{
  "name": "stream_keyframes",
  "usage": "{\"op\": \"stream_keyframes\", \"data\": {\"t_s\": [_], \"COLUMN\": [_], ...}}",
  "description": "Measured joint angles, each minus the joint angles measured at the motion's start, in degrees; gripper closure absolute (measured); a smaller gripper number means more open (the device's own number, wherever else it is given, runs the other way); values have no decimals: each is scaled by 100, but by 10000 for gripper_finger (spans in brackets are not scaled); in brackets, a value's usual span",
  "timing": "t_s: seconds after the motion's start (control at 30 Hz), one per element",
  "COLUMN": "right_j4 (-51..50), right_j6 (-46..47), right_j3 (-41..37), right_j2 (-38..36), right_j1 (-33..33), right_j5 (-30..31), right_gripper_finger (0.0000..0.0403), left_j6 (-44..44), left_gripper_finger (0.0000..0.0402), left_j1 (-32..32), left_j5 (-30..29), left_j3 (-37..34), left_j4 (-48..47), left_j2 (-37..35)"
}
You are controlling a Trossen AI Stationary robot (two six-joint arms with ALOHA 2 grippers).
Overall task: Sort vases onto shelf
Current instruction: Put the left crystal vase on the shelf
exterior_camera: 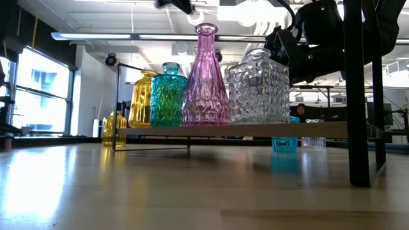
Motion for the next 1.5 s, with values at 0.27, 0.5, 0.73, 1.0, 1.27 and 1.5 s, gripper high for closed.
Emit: {"op": "stream_keyframes", "data": {"t_s": [0.27,0.5,0.73,1.0,1.27,1.5], "right_j4": [1,2,2,41,76,96], "right_j6": [-44,-47,128,151,166,151], "right_j3": [0,0,-2,-7,-9,-9], "right_j2": [0,0,0,2,7,7], "right_j1": [0,0,9,9,9,9], "right_j5": [8,4,4,-15,-15,-13], "right_gripper_finger": [322,322,322,322,322,322], "left_j6": [-1105,-2296,-1811,-1402,-1213,-1401], "left_gripper_finger": [402,402,401,402,402,401], "left_j1": [208,-583,-836,-810,-804,-780], "left_j5": [-1628,-1991,-1469,-507,253,928], "left_j3": [-407,-3721,-5617,-5600,-5600,-5598], "left_j4": [207,1684,5054,5476,6375,7038], "left_j2": [-1913,-3333,-3733,-2581,-1520,-884]}}
